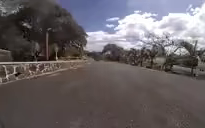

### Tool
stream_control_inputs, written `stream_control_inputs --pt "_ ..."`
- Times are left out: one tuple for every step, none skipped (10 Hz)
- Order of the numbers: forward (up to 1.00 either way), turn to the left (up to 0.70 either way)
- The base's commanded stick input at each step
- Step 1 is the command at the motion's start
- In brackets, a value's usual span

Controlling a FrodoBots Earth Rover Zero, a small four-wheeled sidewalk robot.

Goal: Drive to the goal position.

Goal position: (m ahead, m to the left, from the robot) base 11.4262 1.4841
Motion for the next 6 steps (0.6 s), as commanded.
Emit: stream_control_inputs --pt "0.85 0.01" --pt "0.85 0.01" --pt "0.85 0.01" --pt "0.85 0.01" --pt "0.85 0.01" --pt "0.85 0.01"
